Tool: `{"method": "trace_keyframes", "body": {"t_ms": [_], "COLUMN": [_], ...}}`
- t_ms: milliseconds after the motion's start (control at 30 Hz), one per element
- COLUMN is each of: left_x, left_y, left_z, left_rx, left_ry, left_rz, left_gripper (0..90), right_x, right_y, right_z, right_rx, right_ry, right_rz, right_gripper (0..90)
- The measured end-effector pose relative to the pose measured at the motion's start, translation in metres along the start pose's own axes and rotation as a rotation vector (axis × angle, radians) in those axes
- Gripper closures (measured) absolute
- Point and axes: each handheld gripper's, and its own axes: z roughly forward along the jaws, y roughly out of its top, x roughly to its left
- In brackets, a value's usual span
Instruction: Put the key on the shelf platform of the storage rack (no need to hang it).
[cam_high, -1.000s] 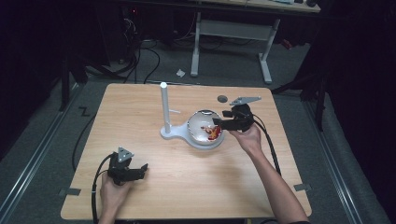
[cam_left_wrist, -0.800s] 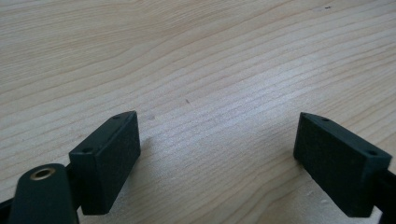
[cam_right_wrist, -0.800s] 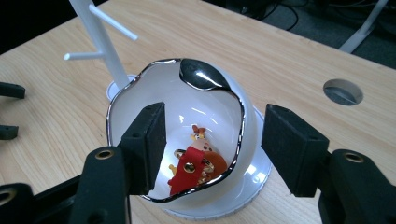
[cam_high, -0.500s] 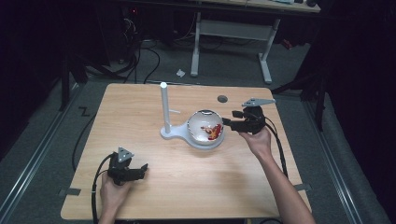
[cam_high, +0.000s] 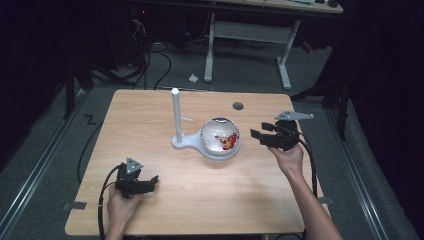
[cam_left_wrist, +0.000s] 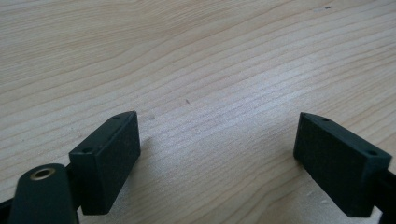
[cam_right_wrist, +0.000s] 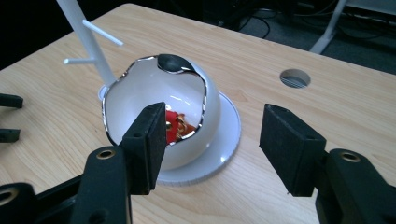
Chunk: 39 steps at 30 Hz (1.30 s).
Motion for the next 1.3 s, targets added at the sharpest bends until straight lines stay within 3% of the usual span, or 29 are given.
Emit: {"method": "trace_keyframes", "body": {"t_ms": [400,867,1100,1300], "left_x": [0.000,0.000,0.000,0.000], "left_y": [0.000,0.000,0.000,0.000], "left_z": [0.000,0.000,0.000,0.000], "left_rx": [0.000,0.000,0.000,-0.001], "left_ry": [0.000,0.000,0.000,0.002], "left_rz": [0.000,0.000,0.000,-0.005], "left_gripper": [15.0,15.0,15.0,15.0], "right_x": [0.006,0.006,0.011,0.013], "right_y": [-0.004,-0.014,-0.015,-0.024], "right_z": [-0.015,-0.028,-0.031,-0.036], "right_rx": [0.006,-0.014,-0.011,-0.012], "right_ry": [-0.029,-0.016,-0.034,-0.025], "right_rz": [-0.019,0.011,-0.020,-0.004], "right_gripper": [41.8,41.8,41.6,41.5]}}
